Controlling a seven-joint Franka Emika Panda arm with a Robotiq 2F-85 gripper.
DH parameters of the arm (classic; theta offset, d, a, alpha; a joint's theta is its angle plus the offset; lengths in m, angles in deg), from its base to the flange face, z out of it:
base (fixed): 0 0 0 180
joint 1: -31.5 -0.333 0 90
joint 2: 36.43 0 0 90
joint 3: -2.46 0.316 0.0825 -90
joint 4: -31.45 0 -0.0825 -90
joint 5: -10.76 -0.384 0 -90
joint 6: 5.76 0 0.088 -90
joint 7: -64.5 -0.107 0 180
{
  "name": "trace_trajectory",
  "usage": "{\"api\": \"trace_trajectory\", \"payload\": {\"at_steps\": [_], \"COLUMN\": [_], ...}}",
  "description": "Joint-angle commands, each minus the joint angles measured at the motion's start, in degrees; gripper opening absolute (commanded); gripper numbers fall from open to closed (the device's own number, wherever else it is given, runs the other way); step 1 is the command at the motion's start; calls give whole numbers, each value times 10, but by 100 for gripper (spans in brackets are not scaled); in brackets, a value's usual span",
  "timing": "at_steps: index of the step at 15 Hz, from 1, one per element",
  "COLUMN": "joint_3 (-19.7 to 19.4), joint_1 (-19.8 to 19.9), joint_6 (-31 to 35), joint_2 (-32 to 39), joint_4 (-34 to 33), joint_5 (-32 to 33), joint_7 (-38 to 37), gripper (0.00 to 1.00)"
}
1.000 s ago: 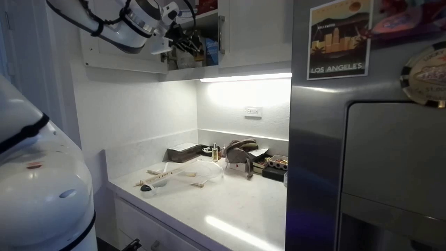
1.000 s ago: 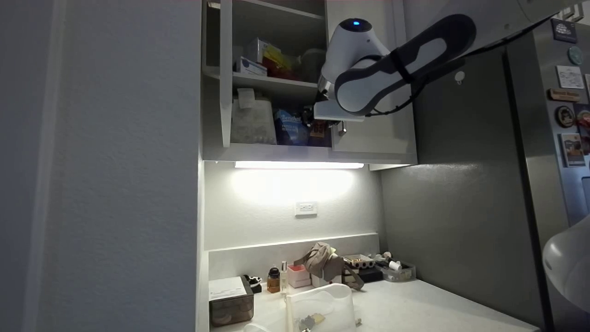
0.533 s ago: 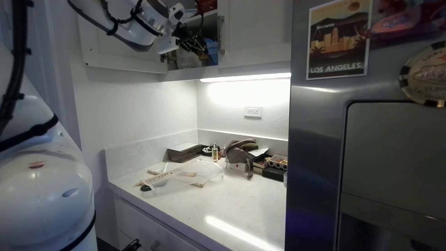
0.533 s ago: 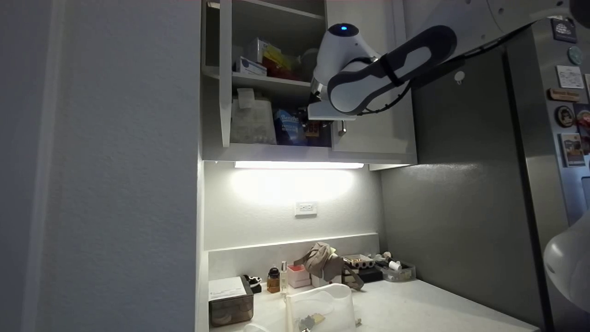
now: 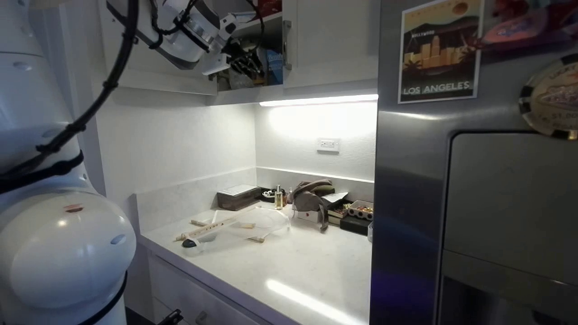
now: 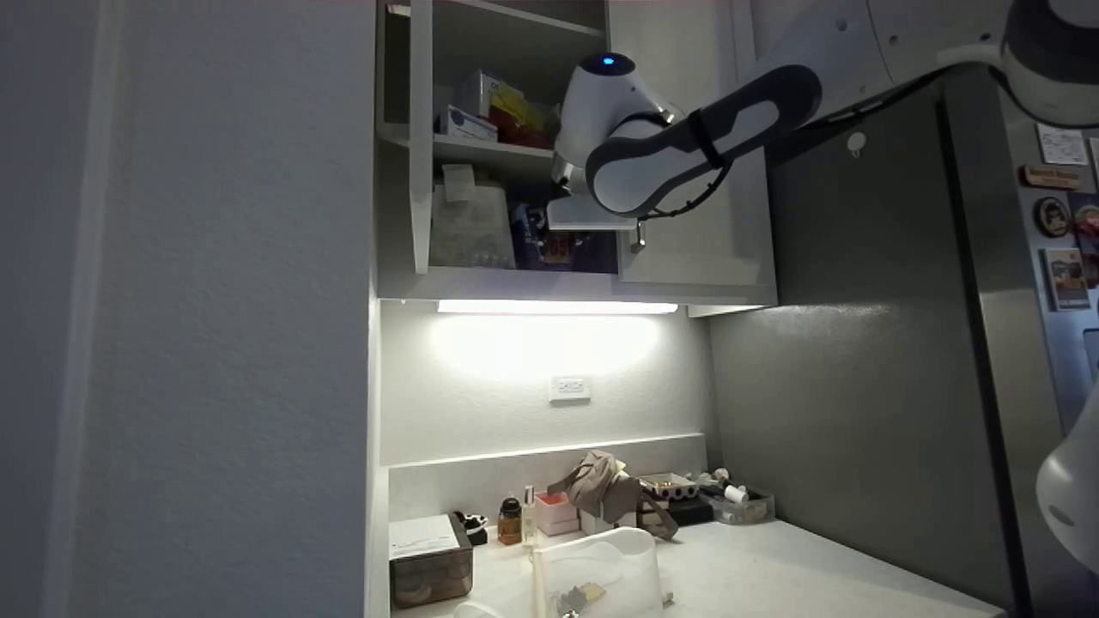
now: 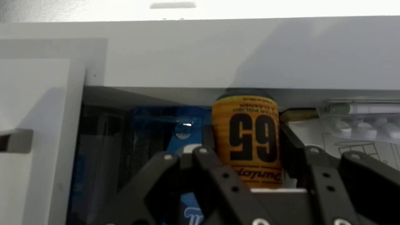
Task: Take the bottle on the counter, put it in the kitchen cabinet and close it, then take the blind on the counter and hang it to the wall
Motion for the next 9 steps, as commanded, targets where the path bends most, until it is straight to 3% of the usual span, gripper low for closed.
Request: {"api": "trace_trajectory", "payload": {"at_steps": [1, 9], "joint_3": [-44, -105], "joint_1": [-49, -116], "joint_6": [-29, -56], "joint_2": [38, 91], "joint_4": [-43, -97], "joint_5": [28, 29], "joint_7": [-8, -7], "gripper": [27, 27]}}
